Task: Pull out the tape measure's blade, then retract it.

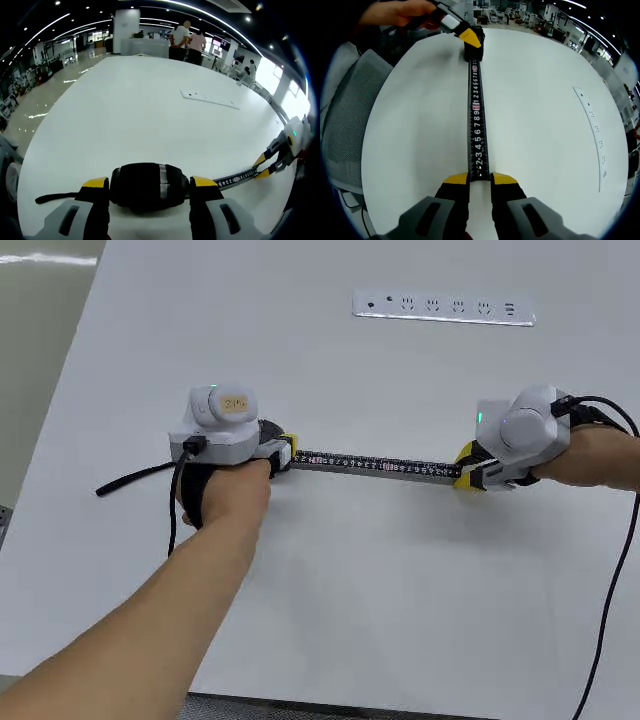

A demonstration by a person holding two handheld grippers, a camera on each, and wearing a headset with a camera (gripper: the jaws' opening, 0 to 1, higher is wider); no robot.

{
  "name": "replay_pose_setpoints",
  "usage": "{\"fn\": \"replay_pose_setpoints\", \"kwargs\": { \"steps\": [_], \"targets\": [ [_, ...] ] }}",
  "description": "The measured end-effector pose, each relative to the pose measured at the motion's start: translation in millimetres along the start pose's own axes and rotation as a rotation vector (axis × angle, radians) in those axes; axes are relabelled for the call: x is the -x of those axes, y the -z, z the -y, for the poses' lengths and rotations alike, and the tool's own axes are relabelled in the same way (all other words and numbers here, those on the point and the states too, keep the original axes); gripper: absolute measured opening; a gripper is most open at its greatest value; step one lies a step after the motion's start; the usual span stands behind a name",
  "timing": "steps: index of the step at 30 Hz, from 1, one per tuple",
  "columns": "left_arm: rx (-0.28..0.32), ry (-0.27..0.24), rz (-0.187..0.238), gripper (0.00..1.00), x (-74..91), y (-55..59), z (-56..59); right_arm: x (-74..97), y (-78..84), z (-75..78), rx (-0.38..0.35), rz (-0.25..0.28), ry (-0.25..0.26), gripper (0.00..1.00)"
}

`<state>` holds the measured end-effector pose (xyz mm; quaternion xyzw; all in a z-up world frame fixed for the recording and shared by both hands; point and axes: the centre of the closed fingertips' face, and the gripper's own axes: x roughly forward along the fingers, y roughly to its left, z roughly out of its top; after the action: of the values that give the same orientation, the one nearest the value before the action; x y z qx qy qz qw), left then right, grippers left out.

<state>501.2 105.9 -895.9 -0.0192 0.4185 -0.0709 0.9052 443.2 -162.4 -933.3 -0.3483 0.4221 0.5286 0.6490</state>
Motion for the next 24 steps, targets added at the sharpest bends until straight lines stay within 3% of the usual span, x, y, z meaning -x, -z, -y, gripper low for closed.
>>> {"fn": "replay_pose_setpoints", "kwargs": {
  "steps": [24],
  "targets": [
    [-0.028,0.004,0.003,0.59,2.1,0.5,-0.8,-0.7,-2.9,-2.2,0.041,0.008,0.005,0.14]
  ]
}}
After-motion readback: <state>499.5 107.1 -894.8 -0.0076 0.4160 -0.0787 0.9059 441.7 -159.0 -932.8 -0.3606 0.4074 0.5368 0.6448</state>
